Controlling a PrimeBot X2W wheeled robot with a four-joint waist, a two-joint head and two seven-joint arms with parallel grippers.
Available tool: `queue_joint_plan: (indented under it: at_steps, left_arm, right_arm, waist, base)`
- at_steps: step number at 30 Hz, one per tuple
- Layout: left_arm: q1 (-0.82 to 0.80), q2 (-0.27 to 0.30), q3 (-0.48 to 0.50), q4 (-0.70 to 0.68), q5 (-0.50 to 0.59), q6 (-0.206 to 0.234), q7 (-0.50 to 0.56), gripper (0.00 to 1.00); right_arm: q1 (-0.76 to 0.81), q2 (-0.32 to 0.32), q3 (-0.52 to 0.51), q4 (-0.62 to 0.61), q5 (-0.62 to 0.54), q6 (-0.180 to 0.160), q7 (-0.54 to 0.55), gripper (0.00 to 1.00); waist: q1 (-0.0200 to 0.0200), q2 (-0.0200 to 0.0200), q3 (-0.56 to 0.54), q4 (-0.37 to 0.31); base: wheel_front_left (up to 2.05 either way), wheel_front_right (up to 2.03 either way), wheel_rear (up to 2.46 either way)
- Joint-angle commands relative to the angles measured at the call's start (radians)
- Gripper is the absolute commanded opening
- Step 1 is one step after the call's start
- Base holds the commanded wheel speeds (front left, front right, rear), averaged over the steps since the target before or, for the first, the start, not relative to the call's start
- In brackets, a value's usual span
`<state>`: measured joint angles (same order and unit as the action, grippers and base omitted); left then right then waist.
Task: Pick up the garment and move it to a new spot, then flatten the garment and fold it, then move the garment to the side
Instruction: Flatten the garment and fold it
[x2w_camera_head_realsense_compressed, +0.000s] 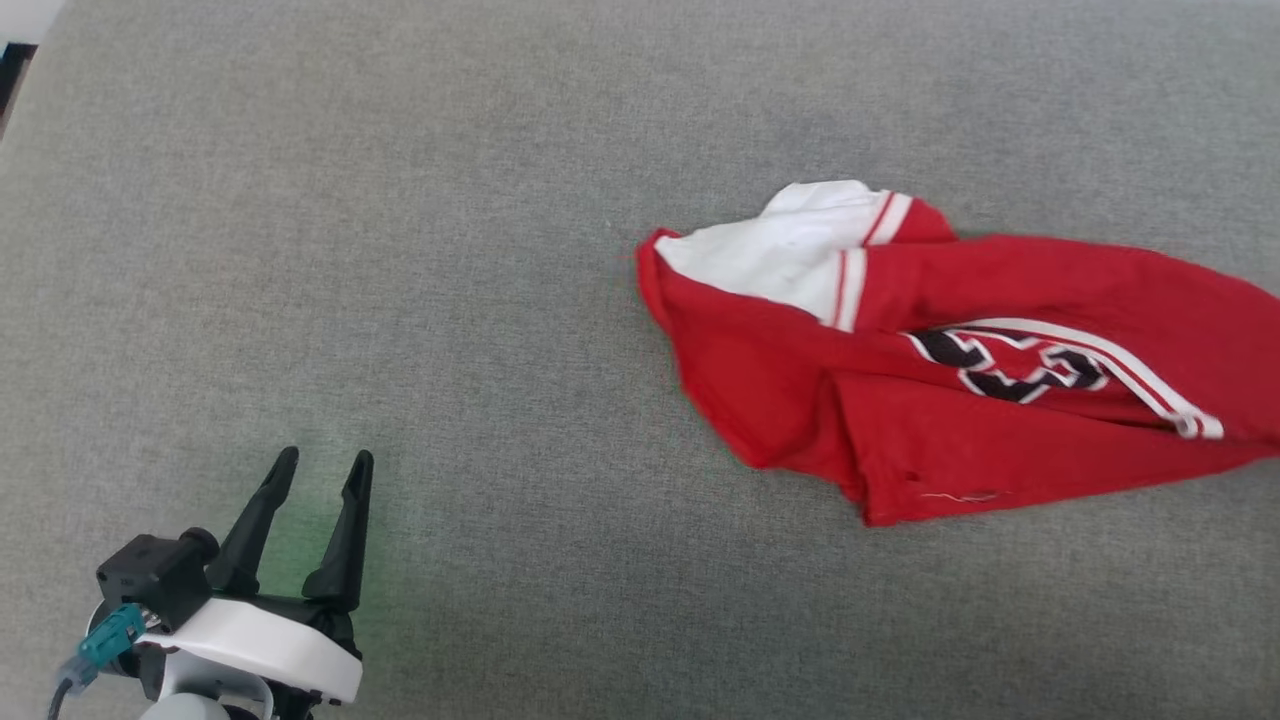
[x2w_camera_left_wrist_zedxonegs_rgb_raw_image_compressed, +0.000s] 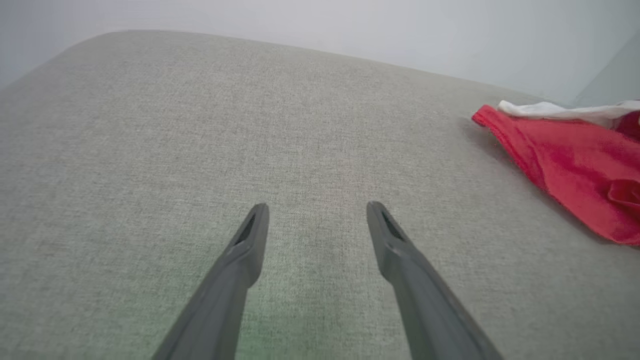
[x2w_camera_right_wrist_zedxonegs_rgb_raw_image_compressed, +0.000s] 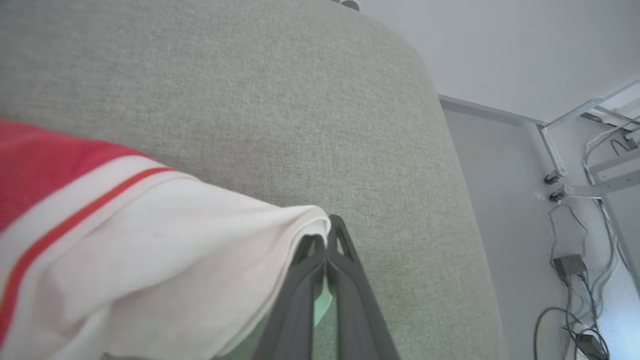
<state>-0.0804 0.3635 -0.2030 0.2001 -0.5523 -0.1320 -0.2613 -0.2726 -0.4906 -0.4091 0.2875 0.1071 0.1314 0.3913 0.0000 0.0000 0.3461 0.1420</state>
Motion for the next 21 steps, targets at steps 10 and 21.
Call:
queue_joint_plan:
  at_steps: [10,21]
  left_arm:
    - [-0.040,0.028,-0.006,-0.021,-0.039,0.003,-0.005,1.00]
    - [-0.175,0.245,-0.110,-0.180,-0.047,0.003,-0.005,1.00]
  right_arm:
    - [-0.043,0.164,-0.136,0.005,-0.076,-0.001,-0.114,1.00]
    - [0.007,0.270,-0.209,-0.132,0.013,-0.001,-0.323,1.00]
  waist:
    - [0.0000,0.0000,0.018,-0.022]
    - [0.0000,0.0000,-0.007,-0.092]
  base:
    - [0.00,0.00,0.00]
    - [0.00,0.00,0.00]
